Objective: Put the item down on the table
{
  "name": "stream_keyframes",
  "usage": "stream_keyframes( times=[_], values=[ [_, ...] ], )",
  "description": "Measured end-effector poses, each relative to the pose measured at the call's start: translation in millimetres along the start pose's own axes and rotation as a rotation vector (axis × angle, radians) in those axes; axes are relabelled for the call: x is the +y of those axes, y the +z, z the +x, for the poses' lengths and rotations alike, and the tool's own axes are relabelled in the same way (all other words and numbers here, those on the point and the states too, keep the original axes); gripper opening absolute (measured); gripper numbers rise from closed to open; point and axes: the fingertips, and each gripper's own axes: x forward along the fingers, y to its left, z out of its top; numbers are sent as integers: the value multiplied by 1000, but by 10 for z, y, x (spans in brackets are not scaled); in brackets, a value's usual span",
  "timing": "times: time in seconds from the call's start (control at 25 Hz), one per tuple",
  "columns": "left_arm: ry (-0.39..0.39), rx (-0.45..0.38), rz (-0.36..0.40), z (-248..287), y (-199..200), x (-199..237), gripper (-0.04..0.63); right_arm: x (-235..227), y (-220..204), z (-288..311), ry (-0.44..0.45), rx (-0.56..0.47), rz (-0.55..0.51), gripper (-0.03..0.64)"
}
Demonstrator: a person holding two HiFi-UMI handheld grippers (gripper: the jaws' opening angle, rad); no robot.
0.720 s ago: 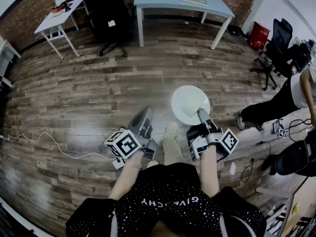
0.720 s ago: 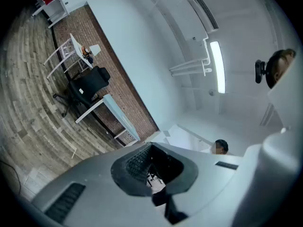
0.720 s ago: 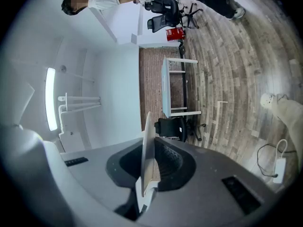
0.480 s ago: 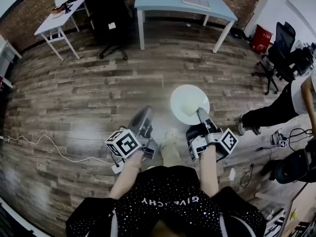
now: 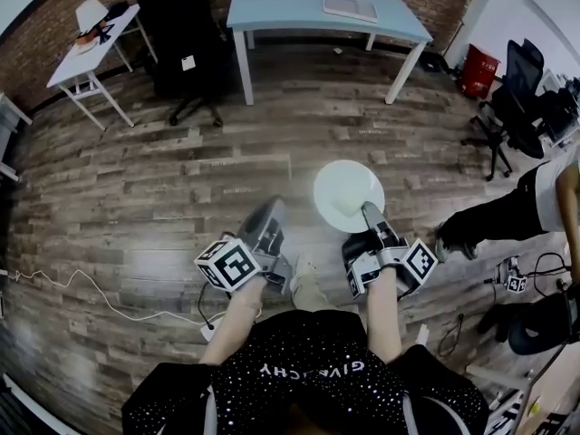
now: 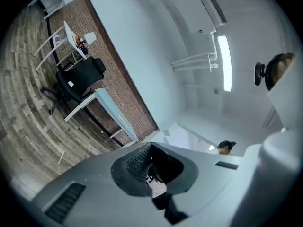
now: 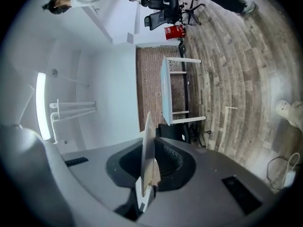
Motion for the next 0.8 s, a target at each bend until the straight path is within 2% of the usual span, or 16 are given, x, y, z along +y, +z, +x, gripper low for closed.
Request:
stream_keyframes(
  times=[0.4, 0.8],
  values=[
    [-21, -2, -7, 1380, 260, 153, 11, 228, 986, 1040, 26, 19, -10, 34],
    [-24, 23, 9, 2298, 236, 356, 11, 167, 1677, 1619, 24, 10, -9, 34]
  ],
)
